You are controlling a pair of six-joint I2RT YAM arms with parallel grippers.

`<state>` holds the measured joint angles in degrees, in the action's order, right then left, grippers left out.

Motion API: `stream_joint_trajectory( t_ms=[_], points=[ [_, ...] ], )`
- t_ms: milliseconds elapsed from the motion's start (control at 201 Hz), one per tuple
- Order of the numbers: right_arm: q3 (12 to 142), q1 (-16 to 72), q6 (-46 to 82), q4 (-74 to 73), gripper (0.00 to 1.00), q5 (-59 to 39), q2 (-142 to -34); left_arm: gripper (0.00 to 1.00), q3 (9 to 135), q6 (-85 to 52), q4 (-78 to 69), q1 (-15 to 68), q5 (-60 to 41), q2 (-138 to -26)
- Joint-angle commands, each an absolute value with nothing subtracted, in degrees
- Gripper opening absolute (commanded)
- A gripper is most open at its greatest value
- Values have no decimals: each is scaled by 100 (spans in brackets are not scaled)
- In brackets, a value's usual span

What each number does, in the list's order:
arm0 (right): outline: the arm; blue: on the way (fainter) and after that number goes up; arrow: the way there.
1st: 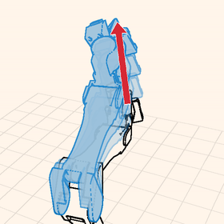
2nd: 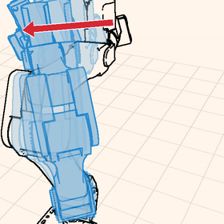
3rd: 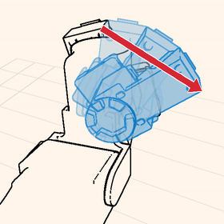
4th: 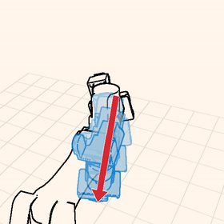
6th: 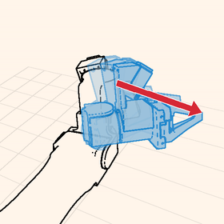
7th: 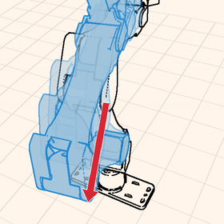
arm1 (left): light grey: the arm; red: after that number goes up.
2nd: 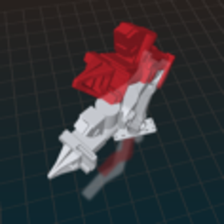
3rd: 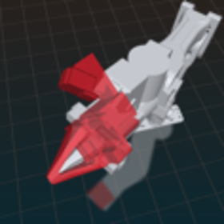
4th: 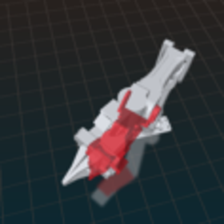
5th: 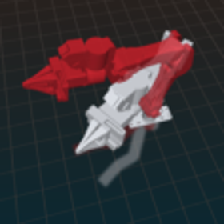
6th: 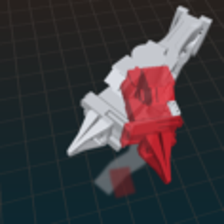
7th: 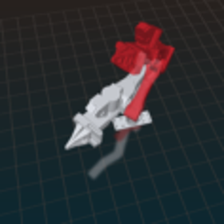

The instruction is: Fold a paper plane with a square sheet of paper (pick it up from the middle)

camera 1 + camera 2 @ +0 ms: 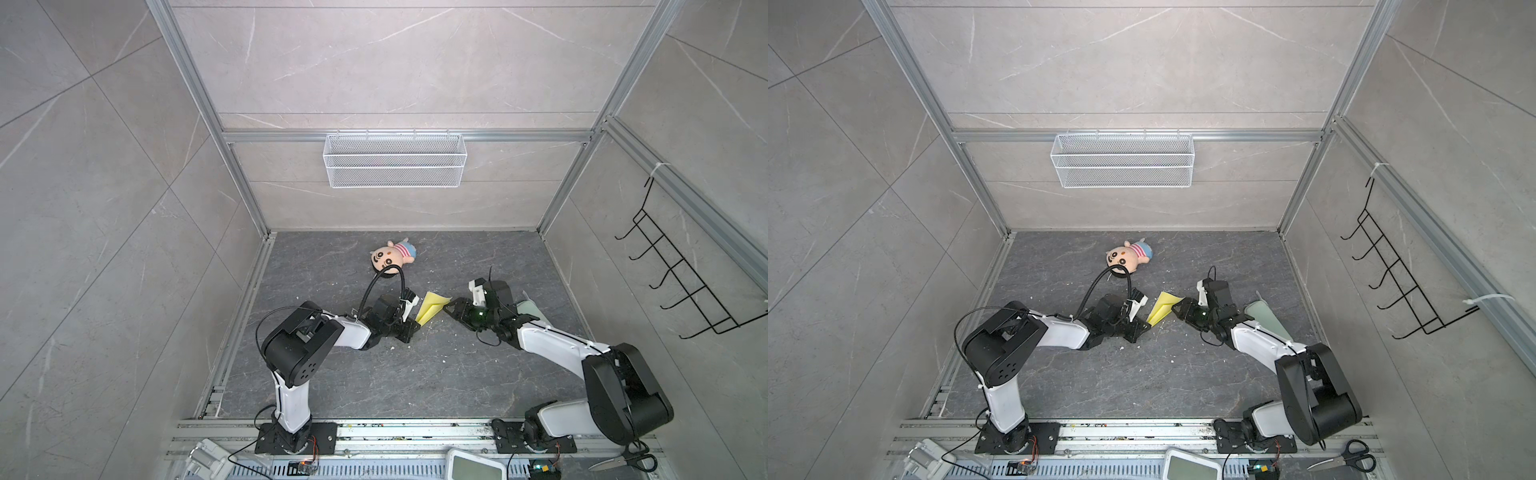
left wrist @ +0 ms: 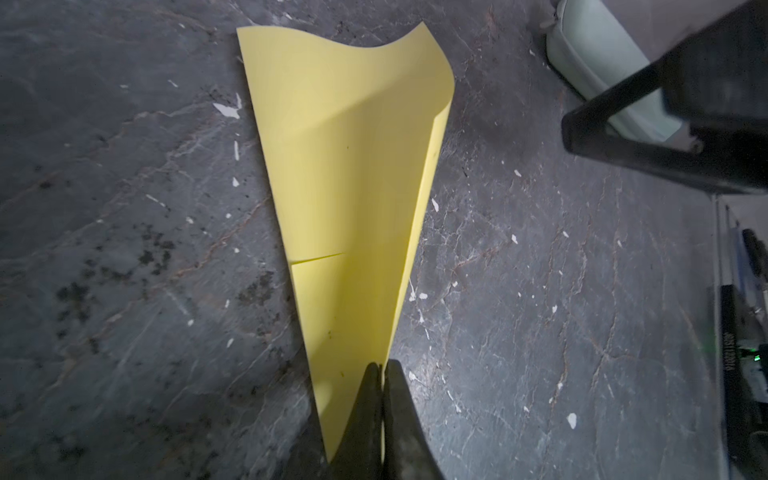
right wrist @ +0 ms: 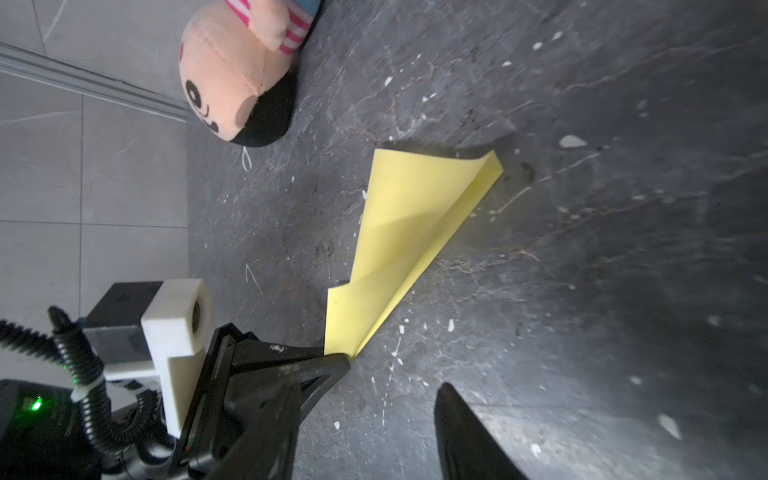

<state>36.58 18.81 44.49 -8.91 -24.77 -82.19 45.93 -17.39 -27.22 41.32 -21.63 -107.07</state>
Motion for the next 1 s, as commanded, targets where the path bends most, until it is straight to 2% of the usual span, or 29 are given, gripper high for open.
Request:
stream_joint_trajectory(
  t_ms=[0,229,553,991],
  points=[
    [3551,1966,4268,-1774,53,-3014,-8503,6,4553,-2474,-2987,4001,-2631,-10483],
    [3624,2168,4196,-2476,49,-3374,-9114,6,4502,-3036,-3018,3794,-2725,-10581],
    [4081,2476,4209,-3145,38,-3788,-10001,5,4502,-3633,-3068,3578,-2906,-10718],
    [4504,2487,3925,-3371,37,-4197,-10609,5,4237,-4272,-3246,3501,-2868,-10768]
  ],
)
